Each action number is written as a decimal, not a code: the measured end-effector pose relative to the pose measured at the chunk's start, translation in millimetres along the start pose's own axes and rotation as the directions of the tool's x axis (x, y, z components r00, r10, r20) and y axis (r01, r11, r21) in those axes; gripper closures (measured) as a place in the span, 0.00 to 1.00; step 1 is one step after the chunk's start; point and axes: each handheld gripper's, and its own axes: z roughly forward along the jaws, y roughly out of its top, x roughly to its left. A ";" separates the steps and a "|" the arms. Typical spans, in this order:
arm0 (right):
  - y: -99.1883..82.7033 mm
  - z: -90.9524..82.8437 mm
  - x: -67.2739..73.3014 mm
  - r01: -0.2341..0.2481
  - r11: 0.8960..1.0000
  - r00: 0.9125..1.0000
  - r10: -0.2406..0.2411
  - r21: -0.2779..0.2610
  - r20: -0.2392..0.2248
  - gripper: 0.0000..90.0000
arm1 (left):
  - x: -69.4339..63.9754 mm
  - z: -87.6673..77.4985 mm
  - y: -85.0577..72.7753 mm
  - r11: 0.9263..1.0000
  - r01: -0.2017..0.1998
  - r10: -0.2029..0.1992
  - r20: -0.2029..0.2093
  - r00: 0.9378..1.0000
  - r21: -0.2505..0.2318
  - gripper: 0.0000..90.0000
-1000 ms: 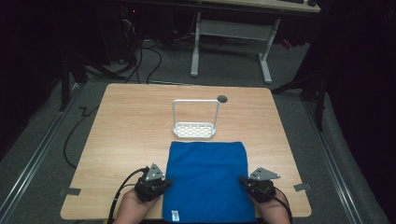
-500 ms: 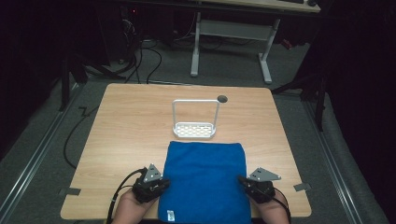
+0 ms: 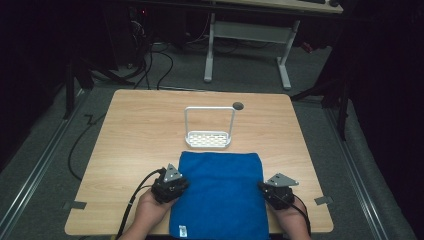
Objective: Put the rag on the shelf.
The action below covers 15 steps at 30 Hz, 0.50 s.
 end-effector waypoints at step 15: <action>7.3 7.9 9.5 0.037 0.999 0.999 -0.037 -0.014 -0.027 1.00 | 6.5 -16.8 -16.6 1.000 0.018 -0.018 -0.017 1.000 -0.016 0.87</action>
